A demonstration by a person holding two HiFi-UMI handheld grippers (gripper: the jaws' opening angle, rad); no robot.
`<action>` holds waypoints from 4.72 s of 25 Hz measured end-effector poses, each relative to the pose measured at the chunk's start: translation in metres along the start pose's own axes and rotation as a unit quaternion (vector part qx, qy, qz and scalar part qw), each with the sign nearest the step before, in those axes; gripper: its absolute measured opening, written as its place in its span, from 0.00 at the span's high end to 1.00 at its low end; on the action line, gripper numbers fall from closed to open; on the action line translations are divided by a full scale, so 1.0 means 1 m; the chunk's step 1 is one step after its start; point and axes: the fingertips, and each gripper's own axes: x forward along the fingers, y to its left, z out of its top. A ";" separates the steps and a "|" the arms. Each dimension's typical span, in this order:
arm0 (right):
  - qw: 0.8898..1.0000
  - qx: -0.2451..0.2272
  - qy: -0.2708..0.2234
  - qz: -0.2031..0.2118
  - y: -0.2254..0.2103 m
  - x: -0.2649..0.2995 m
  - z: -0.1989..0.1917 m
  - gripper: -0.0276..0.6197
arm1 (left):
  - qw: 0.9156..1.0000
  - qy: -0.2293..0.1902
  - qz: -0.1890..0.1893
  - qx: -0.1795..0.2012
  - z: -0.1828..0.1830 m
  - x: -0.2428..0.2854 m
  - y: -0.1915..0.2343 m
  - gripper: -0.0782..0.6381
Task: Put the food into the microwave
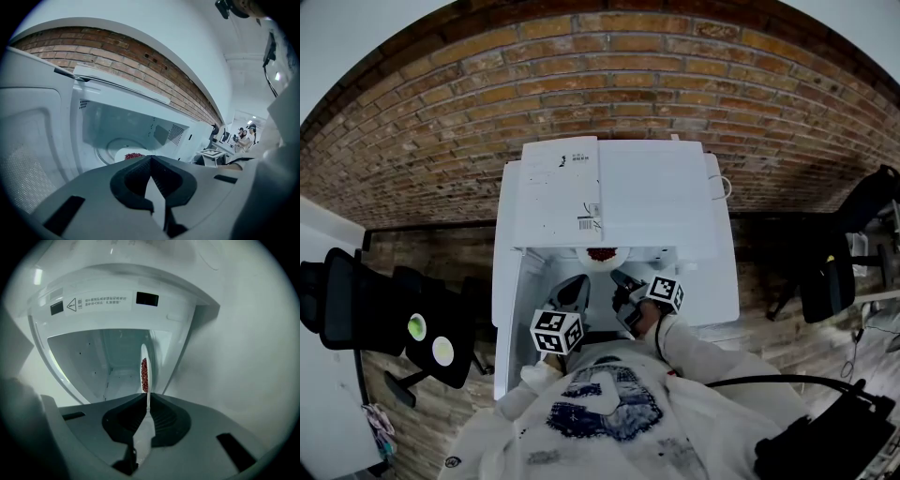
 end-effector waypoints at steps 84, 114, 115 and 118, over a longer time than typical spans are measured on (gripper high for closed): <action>1.000 0.005 -0.007 0.003 0.001 0.022 0.009 0.92 | 1.000 0.013 0.001 0.010 0.000 -0.005 0.003 0.88; 0.897 -0.439 -0.049 -0.016 0.143 -0.098 -0.011 0.93 | 0.996 -0.046 -0.024 0.069 0.063 -0.045 -0.051 0.88; 0.886 -0.460 -0.055 -0.021 0.151 -0.101 -0.013 0.93 | 0.995 -0.050 -0.024 0.079 0.069 -0.048 -0.053 0.88; 0.856 -0.512 -0.073 -0.033 0.173 -0.105 -0.020 0.93 | 0.993 -0.057 -0.022 0.102 0.087 -0.055 -0.055 0.88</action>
